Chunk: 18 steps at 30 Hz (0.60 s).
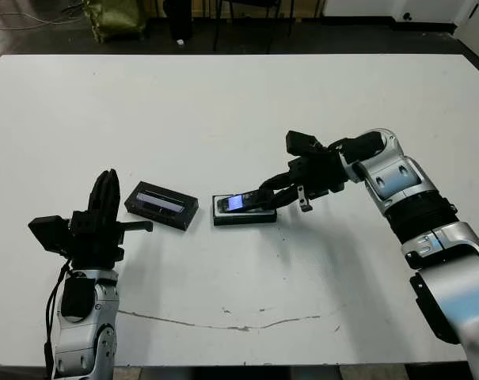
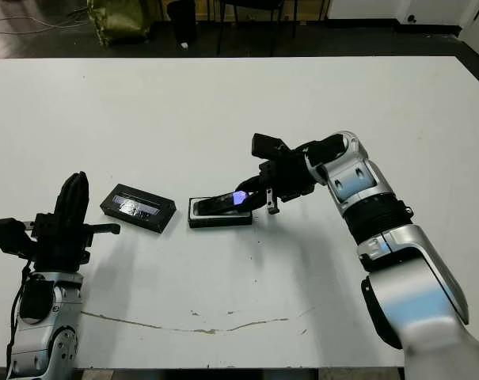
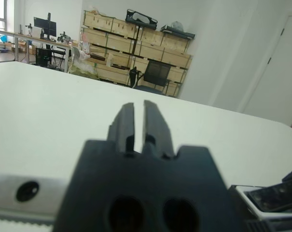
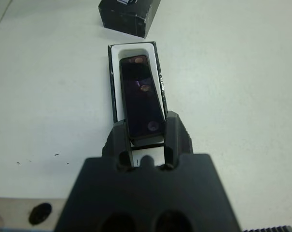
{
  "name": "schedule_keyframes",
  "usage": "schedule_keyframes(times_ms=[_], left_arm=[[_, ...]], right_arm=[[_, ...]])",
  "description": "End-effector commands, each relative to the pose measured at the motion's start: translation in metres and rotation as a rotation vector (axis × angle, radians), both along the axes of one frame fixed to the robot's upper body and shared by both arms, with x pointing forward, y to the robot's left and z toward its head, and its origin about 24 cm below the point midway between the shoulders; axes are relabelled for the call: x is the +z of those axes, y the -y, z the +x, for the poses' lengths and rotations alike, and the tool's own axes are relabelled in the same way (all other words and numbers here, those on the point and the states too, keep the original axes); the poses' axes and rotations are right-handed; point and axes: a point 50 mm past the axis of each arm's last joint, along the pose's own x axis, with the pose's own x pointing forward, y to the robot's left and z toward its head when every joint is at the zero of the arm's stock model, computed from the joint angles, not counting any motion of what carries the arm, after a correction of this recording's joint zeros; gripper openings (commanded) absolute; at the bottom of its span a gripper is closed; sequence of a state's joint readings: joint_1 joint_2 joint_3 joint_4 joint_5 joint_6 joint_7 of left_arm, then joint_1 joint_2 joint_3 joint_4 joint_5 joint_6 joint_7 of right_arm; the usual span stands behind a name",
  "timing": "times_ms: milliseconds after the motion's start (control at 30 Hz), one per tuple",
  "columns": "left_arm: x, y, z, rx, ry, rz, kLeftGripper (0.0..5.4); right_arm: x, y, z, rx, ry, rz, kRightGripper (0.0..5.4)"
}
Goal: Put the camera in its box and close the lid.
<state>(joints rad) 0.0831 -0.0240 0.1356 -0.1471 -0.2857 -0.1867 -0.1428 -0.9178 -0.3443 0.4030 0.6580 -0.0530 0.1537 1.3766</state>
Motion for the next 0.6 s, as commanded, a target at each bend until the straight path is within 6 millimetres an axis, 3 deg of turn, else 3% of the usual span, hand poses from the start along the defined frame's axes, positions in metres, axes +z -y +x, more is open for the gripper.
schedule_keyframes(times_ms=[33, 600], left_arm=[[-0.008, -0.002, -0.003, 0.007, -0.045, 0.0, 0.0], [-0.01, -0.003, -0.003, 0.001, -0.035, 0.005, 0.0]], right_arm=[[-0.008, -0.001, -0.003, -0.006, -0.022, -0.014, 0.07], [-0.009, -0.015, -0.004, 0.012, -0.03, 0.0, 0.07]])
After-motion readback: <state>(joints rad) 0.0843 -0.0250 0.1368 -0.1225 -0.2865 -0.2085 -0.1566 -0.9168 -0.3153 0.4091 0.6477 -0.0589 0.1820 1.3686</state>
